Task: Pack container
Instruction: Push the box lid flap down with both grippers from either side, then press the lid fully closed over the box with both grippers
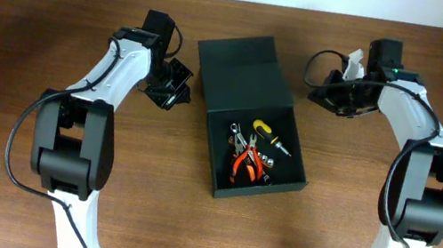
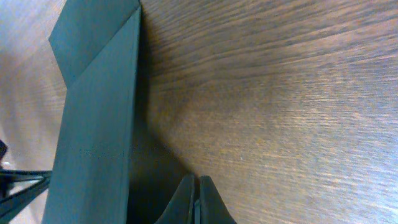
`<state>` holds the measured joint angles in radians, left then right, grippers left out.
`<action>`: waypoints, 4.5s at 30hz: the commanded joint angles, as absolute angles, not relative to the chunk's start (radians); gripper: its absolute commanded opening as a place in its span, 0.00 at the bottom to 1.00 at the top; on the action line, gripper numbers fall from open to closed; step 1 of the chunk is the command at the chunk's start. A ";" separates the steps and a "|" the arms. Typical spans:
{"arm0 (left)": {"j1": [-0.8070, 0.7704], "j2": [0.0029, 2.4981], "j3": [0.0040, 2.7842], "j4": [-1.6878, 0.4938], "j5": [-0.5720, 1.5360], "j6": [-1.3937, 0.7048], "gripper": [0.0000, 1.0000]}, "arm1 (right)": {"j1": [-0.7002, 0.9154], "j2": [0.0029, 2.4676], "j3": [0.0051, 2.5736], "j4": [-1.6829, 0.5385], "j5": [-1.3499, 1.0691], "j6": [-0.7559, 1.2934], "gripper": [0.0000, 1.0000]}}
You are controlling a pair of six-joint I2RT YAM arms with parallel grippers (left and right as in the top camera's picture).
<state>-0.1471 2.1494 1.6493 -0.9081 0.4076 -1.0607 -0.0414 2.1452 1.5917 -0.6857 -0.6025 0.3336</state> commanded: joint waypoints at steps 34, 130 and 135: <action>-0.200 2.229 1.656 -0.725 0.513 -1.048 0.02 | 0.078 2.226 1.618 -0.496 -0.832 0.326 0.04; -0.153 2.035 2.036 -1.450 0.437 -0.207 0.99 | 0.117 1.743 1.742 -1.324 -0.578 -0.069 0.99; -0.153 2.032 2.041 -1.472 0.437 -0.207 0.99 | 0.118 1.739 1.742 -1.340 -0.579 -0.043 0.99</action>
<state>-0.1505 2.0716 2.0151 -1.4666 0.4435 -0.2203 0.1123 1.7657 1.7248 -1.3354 -0.5976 -0.0780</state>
